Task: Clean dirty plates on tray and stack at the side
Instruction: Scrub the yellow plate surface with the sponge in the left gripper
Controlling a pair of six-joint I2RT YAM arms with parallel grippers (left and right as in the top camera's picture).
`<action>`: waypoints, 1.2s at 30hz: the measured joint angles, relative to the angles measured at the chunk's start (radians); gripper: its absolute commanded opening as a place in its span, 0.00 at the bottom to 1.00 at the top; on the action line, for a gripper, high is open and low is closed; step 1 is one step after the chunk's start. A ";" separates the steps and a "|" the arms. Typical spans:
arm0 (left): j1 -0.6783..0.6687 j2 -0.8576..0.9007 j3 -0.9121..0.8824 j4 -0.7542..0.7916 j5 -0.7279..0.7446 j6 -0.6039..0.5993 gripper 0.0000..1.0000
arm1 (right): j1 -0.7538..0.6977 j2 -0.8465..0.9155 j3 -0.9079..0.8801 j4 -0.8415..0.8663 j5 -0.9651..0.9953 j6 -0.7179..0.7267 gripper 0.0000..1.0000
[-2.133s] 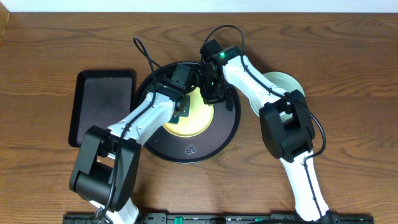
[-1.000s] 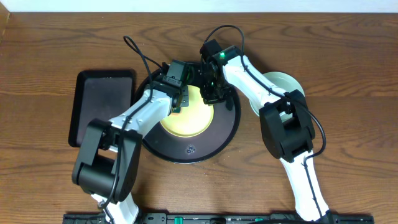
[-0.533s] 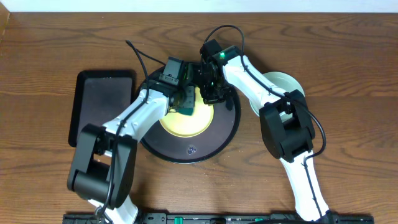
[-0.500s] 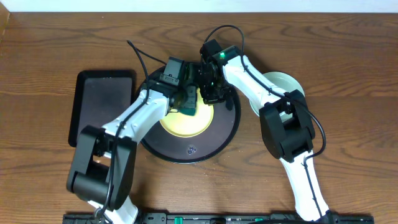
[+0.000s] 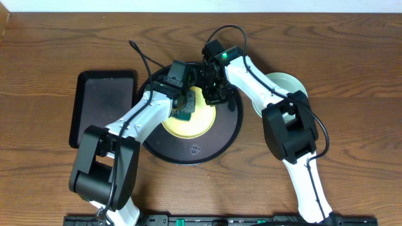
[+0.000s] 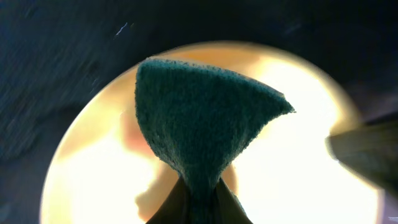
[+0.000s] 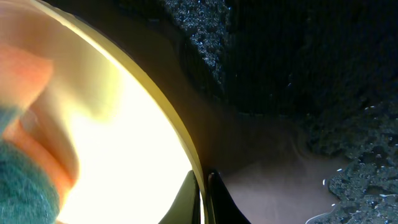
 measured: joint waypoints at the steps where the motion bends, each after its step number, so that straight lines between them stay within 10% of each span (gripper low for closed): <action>1: 0.000 0.004 -0.001 -0.029 -0.026 -0.018 0.07 | 0.000 0.000 0.000 0.000 0.000 0.000 0.01; 9: 0.000 0.006 -0.002 -0.137 -0.121 -0.105 0.07 | 0.000 0.000 0.000 0.000 0.000 0.000 0.01; 22: 0.007 0.006 -0.001 -0.051 0.309 0.155 0.08 | 0.000 0.000 0.000 0.000 0.000 0.000 0.01; 36: 0.000 0.047 0.003 0.003 -0.002 -0.020 0.07 | 0.001 0.000 0.000 0.000 -0.001 0.000 0.01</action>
